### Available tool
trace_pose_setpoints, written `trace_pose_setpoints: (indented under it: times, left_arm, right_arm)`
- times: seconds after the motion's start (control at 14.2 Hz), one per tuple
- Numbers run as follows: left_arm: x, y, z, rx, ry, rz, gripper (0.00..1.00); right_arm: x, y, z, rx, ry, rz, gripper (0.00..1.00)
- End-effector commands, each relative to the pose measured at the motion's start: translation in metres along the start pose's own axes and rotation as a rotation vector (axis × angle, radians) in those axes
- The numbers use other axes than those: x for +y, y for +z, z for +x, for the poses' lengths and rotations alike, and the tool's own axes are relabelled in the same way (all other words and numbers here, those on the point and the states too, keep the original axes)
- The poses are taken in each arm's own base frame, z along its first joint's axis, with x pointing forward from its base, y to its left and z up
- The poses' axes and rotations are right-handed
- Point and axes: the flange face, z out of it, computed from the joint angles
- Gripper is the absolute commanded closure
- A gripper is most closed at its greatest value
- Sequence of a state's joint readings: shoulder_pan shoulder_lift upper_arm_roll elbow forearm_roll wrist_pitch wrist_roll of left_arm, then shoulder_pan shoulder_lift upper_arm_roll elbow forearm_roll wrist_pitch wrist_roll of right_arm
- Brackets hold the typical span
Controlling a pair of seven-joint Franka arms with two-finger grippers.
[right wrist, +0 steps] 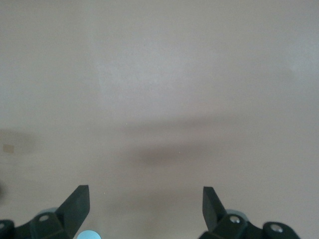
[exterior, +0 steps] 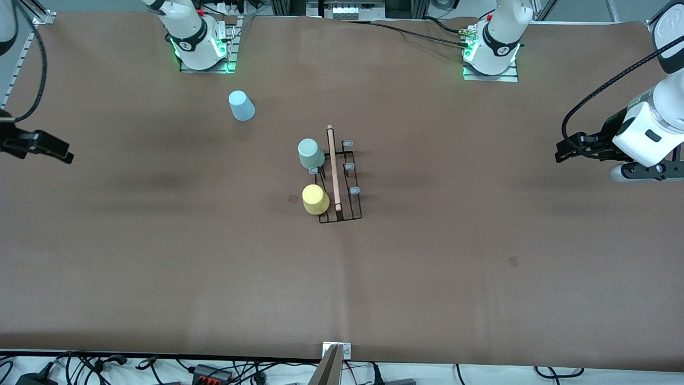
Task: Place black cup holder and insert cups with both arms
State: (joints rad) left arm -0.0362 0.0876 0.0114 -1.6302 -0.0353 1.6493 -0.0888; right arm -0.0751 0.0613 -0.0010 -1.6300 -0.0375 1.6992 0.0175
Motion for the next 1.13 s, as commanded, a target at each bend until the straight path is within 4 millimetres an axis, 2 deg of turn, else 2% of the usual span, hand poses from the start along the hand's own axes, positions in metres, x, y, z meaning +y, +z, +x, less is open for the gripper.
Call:
trace_pose_setpoints:
  times: [0.0,0.49,1.06]
  left_arm:
    - [-0.0029,-0.0046,0.0022,-0.005,0.031,-0.003,0.0]
    - [-0.0037,-0.0046,0.0023,-0.005,0.029,-0.003,0.0]
    - [-0.0037,-0.0046,0.0023,-0.005,0.031,-0.003,0.0]
  right_arm:
    - [-0.001,0.0018,-0.0227,0.011,-0.032,0.016,0.0]
    - [-0.0032,-0.0069,-0.028,0.008,-0.058,0.017,0.0]
    - [-0.0059,-0.0041,-0.0309,-0.02,-0.08,0.01,0.0]
